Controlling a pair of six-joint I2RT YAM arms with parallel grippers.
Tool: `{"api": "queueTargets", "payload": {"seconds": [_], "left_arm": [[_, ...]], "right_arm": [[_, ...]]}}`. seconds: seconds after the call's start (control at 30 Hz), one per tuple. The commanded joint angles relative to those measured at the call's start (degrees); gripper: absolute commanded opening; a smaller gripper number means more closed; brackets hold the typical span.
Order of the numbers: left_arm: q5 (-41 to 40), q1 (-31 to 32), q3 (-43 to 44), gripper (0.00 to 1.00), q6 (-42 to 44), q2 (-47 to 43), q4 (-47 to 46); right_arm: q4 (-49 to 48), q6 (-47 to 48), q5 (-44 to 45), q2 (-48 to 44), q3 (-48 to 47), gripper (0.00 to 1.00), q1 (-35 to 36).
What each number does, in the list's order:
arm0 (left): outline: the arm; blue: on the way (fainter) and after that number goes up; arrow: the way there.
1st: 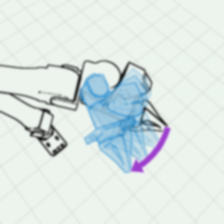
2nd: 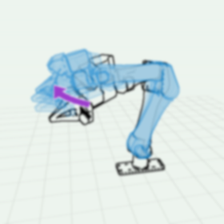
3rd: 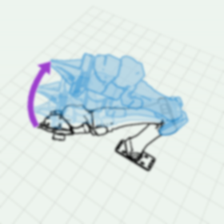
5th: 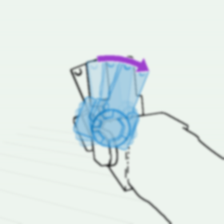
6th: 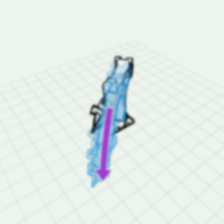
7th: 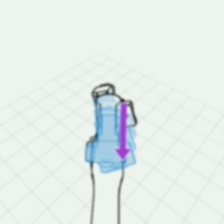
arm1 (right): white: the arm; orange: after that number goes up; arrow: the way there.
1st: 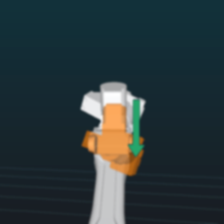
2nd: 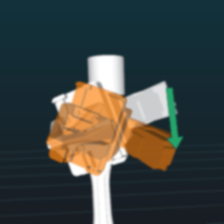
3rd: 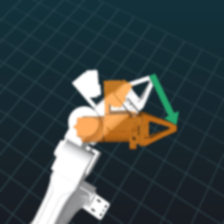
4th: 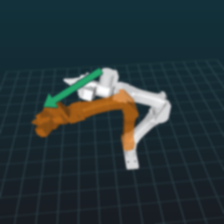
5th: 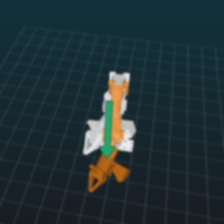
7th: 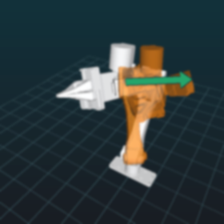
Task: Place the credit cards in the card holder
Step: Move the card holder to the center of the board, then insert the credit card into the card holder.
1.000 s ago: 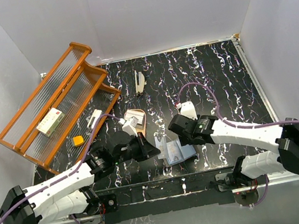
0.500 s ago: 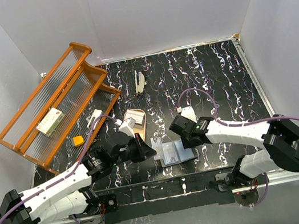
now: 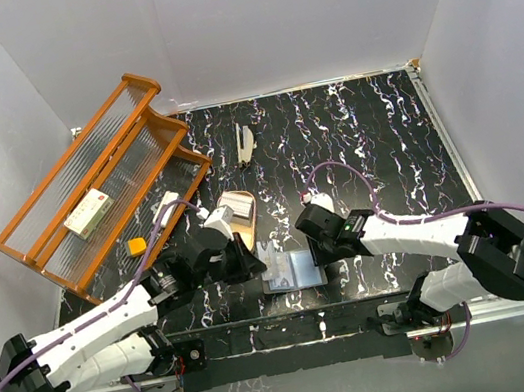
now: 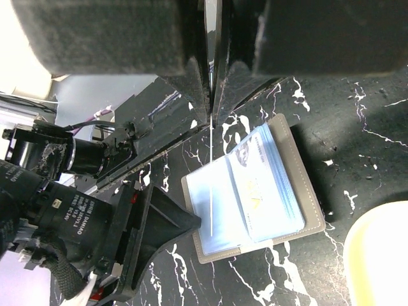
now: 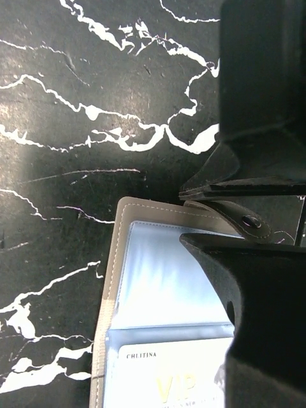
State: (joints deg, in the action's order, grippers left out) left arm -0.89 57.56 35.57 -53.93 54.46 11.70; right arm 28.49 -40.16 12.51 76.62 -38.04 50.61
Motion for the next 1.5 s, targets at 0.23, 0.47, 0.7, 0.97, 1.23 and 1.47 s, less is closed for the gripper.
{"api": "queueTargets", "payload": {"seconds": [0.23,0.47,0.7,0.97,1.23,1.47], "left_arm": [[6.0,0.0,2.2,0.00,0.5,7.0,-6.9],[11.3,-0.7,4.0,0.00,1.3,14.9,-11.7],[8.3,-0.9,4.0,0.00,2.4,17.8,-11.4],[5.1,-1.0,1.7,0.00,3.2,18.4,-11.3],[3.8,-1.2,-1.8,0.00,2.2,18.8,-13.2],[4.0,-1.5,-3.6,0.00,-0.5,20.2,-16.2]], "right_arm": [[-1.3,0.1,1.7,-5.6,1.1,0.19,0.4],[0.7,-2.1,3.1,-4.7,-0.1,0.30,0.3],[0.7,-2.5,3.5,-7.7,0.0,0.25,0.3],[0.6,-1.8,5.8,-8.8,0.5,0.14,0.2],[-2.5,-2.1,5.7,-8.0,2.8,0.08,0.2],[-3.6,-2.6,6.2,-6.3,3.3,0.06,0.2]]}}
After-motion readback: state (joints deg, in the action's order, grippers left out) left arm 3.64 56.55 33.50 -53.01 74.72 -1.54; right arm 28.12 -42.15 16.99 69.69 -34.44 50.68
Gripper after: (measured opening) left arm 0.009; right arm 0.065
